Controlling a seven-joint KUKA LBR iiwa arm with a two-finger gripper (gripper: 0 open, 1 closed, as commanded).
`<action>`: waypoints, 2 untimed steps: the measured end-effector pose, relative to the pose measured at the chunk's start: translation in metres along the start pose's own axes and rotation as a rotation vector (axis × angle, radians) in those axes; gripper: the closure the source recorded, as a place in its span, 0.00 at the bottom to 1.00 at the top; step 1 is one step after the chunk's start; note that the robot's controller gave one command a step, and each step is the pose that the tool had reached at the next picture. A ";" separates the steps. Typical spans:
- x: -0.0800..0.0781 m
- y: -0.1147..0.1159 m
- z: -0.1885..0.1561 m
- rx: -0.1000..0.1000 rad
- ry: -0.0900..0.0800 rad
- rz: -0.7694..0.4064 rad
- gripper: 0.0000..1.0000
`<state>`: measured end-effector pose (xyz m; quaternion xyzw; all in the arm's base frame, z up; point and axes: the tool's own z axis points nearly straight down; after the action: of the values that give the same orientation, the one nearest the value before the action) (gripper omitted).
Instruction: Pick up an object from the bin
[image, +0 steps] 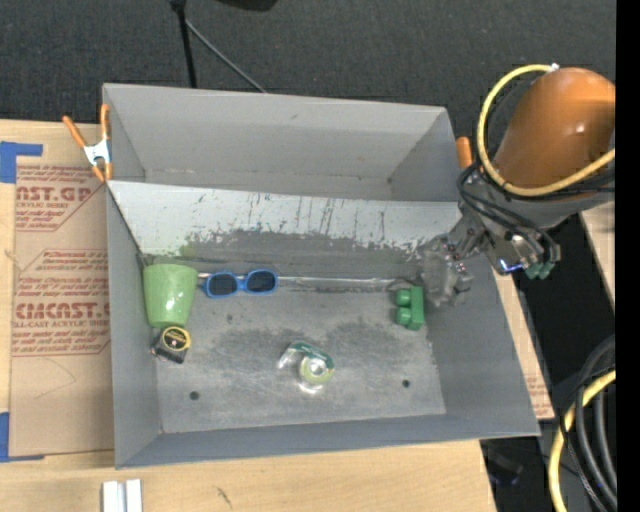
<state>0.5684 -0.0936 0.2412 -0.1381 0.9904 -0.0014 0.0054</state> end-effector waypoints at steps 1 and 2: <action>0.037 0.063 0.085 -0.012 0.013 -0.420 1.00; 0.035 0.062 0.083 -0.008 0.008 -0.418 0.00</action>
Offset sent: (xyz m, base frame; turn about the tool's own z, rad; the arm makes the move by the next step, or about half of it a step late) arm -0.0502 0.0483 -0.0828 -0.4190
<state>0.5184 -0.0440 0.1579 -0.3406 0.9402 0.0007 0.0005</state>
